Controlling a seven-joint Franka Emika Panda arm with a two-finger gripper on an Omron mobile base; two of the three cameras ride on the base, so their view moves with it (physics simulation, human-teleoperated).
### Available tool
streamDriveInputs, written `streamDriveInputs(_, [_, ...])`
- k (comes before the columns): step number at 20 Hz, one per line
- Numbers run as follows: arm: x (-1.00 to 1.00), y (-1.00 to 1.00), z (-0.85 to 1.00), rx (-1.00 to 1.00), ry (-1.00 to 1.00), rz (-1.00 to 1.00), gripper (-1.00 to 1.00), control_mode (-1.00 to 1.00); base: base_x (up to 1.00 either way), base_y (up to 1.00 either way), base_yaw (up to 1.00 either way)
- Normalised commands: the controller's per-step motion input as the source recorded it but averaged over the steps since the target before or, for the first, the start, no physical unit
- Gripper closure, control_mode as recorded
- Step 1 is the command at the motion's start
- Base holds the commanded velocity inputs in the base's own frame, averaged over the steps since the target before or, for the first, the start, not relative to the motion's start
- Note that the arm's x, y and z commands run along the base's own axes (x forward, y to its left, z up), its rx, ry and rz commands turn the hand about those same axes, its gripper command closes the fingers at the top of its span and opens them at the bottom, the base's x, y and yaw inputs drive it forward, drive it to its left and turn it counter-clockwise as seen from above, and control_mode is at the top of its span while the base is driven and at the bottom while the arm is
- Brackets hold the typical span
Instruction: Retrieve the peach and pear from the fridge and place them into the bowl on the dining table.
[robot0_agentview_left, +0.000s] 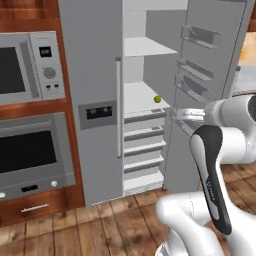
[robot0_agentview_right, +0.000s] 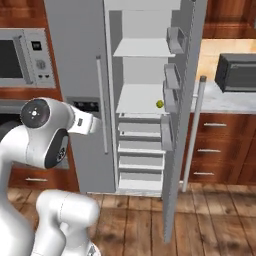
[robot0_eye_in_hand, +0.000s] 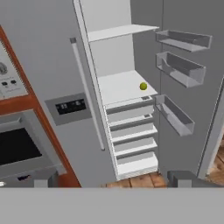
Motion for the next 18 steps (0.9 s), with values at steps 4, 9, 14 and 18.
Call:
streamDriveInputs(4, [0.0,0.0,0.0,0.0,0.0,0.0,-1.0,1.0,0.71,0.38,-0.16])
streamDriveInputs(9, [0.0,0.0,0.0,0.0,0.0,0.0,-1.0,1.0,0.47,-0.03,-0.13])
streamDriveInputs(14, [0.0,0.0,0.0,0.0,0.0,0.0,-1.0,1.0,0.67,0.0,-0.15])
streamDriveInputs(18, [0.0,0.0,0.0,0.0,0.0,0.0,-1.0,1.0,0.66,-0.06,-0.16])
